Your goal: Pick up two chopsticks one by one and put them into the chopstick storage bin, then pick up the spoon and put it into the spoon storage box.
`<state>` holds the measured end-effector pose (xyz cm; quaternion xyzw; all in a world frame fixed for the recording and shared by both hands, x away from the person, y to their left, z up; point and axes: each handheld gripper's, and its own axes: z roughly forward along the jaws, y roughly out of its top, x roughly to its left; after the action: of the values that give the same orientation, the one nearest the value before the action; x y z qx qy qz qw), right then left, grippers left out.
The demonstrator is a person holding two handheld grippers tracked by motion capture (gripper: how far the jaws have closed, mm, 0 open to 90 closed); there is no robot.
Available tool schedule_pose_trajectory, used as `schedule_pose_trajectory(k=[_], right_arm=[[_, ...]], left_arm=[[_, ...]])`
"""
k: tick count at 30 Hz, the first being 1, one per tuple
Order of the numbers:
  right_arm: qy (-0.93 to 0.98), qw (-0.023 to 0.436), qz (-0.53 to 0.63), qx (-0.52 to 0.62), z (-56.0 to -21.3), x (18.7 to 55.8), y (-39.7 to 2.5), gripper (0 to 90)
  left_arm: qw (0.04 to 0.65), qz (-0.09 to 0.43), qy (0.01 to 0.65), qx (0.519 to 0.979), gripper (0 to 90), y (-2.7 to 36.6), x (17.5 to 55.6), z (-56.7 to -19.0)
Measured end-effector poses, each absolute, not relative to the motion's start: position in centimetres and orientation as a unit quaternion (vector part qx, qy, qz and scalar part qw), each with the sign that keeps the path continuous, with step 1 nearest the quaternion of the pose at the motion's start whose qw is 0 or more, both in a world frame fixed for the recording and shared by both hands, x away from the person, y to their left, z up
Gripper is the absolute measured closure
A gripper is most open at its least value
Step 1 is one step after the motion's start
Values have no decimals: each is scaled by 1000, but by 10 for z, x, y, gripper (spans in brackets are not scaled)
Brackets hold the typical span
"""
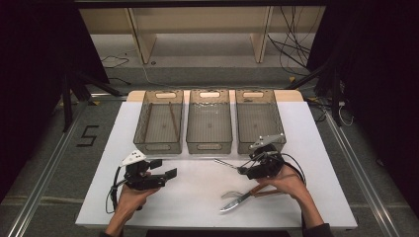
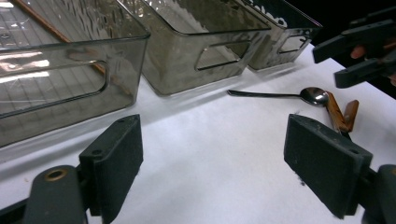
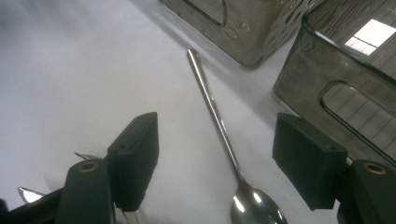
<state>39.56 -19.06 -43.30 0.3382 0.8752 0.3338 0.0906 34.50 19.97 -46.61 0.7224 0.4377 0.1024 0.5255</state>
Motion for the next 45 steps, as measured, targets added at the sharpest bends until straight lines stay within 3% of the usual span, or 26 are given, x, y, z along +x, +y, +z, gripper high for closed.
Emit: schedule_pose_trajectory(k=[19,45], right_arm=[[899,94,274,329,-449,406,-184,376],[930,66,196,303,-464,425,-174,668]], left_arm=[[517,139,410,738,181,195,325,-467],[518,144,412,736,174,200,313,-475]])
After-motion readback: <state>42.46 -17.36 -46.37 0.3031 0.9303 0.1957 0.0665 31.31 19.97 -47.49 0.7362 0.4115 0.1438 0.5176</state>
